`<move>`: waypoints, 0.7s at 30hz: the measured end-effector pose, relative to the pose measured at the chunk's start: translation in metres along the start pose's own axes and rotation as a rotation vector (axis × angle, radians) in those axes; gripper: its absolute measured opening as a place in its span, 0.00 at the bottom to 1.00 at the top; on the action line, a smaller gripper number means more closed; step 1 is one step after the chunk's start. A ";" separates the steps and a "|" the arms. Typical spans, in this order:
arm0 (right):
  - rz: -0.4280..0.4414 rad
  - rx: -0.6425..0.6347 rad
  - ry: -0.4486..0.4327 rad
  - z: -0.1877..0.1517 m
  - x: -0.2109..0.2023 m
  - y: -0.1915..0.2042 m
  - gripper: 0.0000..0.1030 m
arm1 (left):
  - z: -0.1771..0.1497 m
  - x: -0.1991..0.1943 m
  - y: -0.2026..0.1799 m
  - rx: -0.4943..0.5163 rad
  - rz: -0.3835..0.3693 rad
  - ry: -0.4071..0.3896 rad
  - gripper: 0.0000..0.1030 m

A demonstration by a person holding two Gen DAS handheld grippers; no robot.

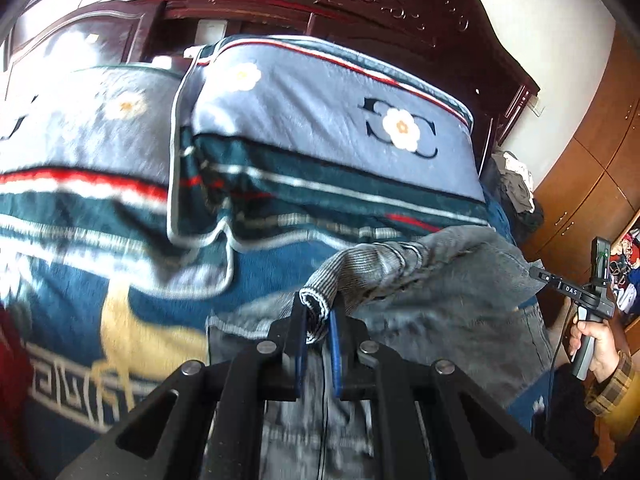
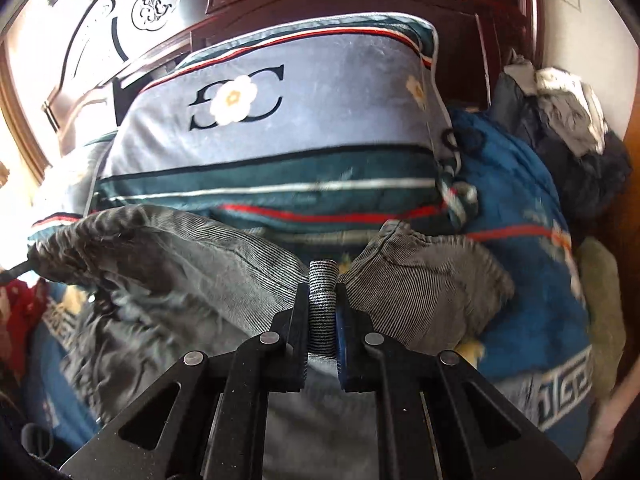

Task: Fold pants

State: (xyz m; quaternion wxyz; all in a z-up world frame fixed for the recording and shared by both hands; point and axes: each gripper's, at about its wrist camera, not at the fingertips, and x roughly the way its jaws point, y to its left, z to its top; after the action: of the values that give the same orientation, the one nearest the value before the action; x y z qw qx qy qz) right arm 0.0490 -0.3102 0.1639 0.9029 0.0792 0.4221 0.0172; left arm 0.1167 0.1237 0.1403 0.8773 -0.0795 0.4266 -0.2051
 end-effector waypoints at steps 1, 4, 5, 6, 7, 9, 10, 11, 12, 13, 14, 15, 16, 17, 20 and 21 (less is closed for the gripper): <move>0.007 0.008 0.006 -0.009 -0.006 0.002 0.09 | -0.008 -0.004 0.002 -0.006 0.000 0.006 0.11; 0.017 0.031 0.011 -0.037 -0.023 0.001 0.09 | -0.035 -0.014 0.010 -0.035 -0.004 0.030 0.11; 0.023 0.048 0.016 -0.045 -0.027 0.000 0.09 | -0.043 -0.017 0.011 -0.041 -0.003 0.036 0.11; 0.030 0.076 0.019 -0.058 -0.032 -0.003 0.09 | -0.052 -0.019 0.013 -0.048 -0.006 0.044 0.11; 0.034 0.093 0.025 -0.068 -0.035 -0.004 0.09 | -0.061 -0.021 0.015 -0.054 -0.011 0.055 0.11; 0.044 0.113 0.047 -0.090 -0.040 -0.002 0.09 | -0.078 -0.020 0.016 -0.052 -0.013 0.089 0.11; 0.037 0.116 0.062 -0.102 -0.039 -0.002 0.09 | -0.086 -0.016 0.015 -0.041 -0.003 0.121 0.11; 0.029 0.116 0.078 -0.112 -0.037 -0.001 0.10 | -0.093 -0.011 0.014 -0.031 0.013 0.155 0.11; 0.024 0.121 0.095 -0.121 -0.034 -0.002 0.10 | -0.100 -0.007 0.014 -0.022 0.028 0.185 0.11; 0.021 0.132 0.114 -0.131 -0.030 -0.002 0.10 | -0.103 -0.005 0.014 -0.022 0.035 0.201 0.11; 0.016 0.136 0.124 -0.137 -0.028 -0.003 0.10 | -0.101 -0.008 0.013 -0.025 0.036 0.189 0.11; 0.009 0.140 0.125 -0.141 -0.027 -0.003 0.10 | -0.099 -0.012 0.012 -0.028 0.029 0.170 0.11; 0.008 0.142 0.121 -0.142 -0.028 -0.002 0.10 | -0.097 -0.016 0.010 -0.027 0.023 0.159 0.11; 0.010 0.144 0.110 -0.141 -0.031 -0.002 0.10 | -0.095 -0.019 0.007 -0.015 0.028 0.159 0.11; 0.032 0.147 0.065 -0.132 -0.048 0.004 0.10 | -0.095 -0.021 0.001 0.044 0.058 0.185 0.12; 0.038 0.145 0.057 -0.131 -0.052 0.005 0.10 | -0.095 -0.020 0.001 0.061 0.077 0.202 0.12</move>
State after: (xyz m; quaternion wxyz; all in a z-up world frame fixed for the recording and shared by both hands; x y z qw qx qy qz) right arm -0.0847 -0.2935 0.1214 0.8818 0.1520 0.4463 0.0059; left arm 0.0319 0.1365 0.0947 0.8391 -0.0152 0.5089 -0.1913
